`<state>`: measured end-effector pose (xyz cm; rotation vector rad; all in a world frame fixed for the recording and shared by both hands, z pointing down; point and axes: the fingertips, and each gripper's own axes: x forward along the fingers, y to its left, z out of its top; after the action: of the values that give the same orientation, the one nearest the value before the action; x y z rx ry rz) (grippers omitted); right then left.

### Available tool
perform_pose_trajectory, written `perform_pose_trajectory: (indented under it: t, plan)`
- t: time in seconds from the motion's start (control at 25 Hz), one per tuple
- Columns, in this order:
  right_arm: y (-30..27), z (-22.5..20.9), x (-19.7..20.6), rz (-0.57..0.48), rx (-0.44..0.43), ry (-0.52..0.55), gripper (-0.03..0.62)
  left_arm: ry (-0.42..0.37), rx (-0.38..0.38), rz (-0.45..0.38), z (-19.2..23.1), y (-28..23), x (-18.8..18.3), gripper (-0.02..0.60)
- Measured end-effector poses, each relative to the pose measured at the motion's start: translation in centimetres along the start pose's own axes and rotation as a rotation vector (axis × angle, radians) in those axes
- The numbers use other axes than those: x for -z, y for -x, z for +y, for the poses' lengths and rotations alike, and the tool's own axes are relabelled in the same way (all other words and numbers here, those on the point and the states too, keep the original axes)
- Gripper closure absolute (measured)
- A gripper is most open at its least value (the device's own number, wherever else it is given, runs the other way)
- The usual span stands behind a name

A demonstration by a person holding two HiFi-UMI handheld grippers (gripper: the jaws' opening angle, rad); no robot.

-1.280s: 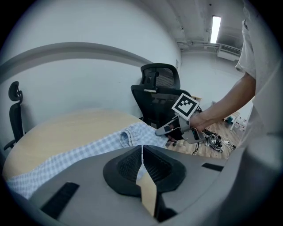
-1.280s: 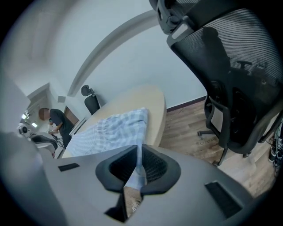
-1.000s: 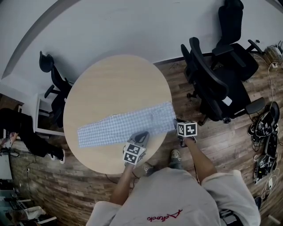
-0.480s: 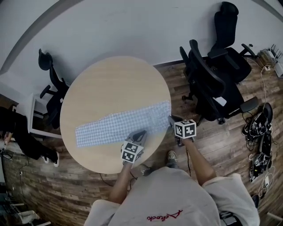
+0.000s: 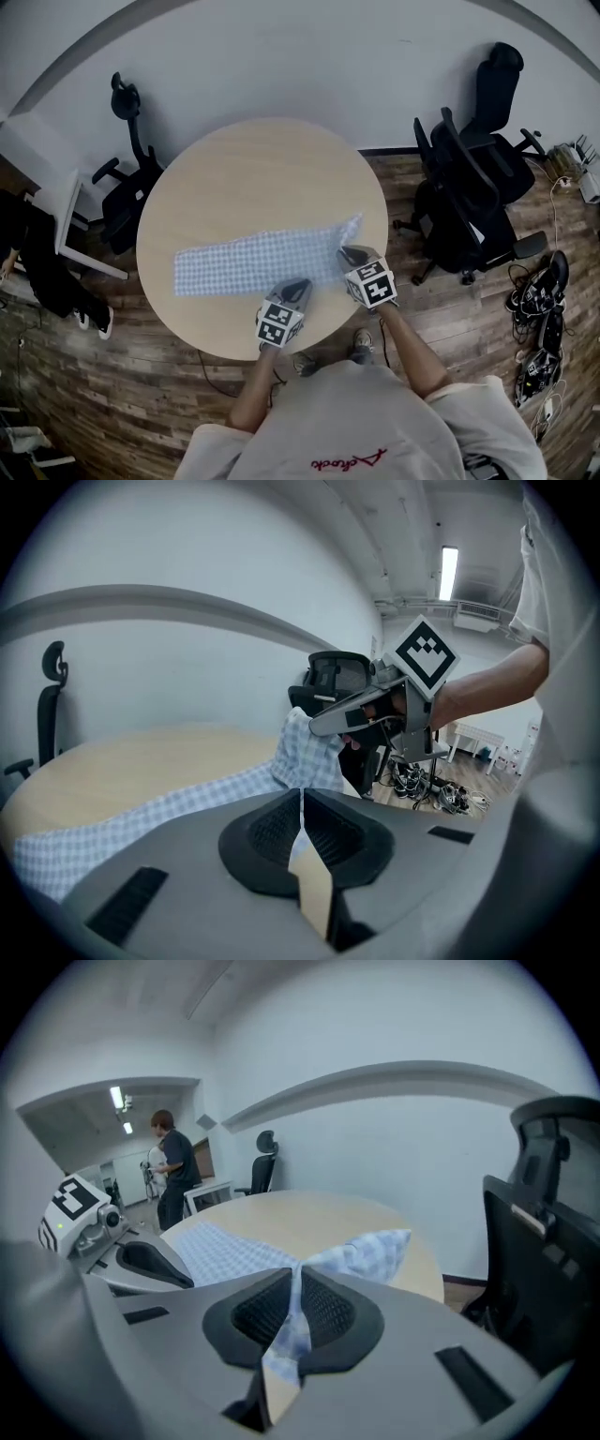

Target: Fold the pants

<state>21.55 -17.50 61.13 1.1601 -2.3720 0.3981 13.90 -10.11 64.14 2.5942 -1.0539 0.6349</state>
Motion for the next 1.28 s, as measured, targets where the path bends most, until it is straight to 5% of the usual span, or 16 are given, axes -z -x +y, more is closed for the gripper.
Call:
perform_pose_trajectory:
  t: [0.32, 0.72, 1.0, 1.12, 1.28]
  plan:
    - [-6.5, 7.9, 0.5, 0.136, 0.011, 0.224, 0.539, 0.09, -0.127, -0.002, 5.8, 7.6, 4.8, 0.543]
    - [-14.7, 14.0, 8.5, 0.366, 0.039, 0.285, 0.539, 0.169, -0.232, 0.063, 10.5, 15.1, 10.9, 0.543]
    - [-15.2, 15.8, 9.0, 0.355, -0.01, 0.261, 0.537, 0.154, -0.192, 0.065, 10.9, 14.7, 11.0, 0.543]
    - [-14.1, 17.2, 7.5, 0.28, -0.101, 0.21, 0.454, 0.122, -0.148, 0.057, 10.2, 13.1, 9.6, 0.543]
    - [-11.8, 16.1, 5.2, 0.152, -0.095, 0.146, 0.448, 0.087, -0.091, 0.042, 8.8, 10.4, 7.6, 0.543]
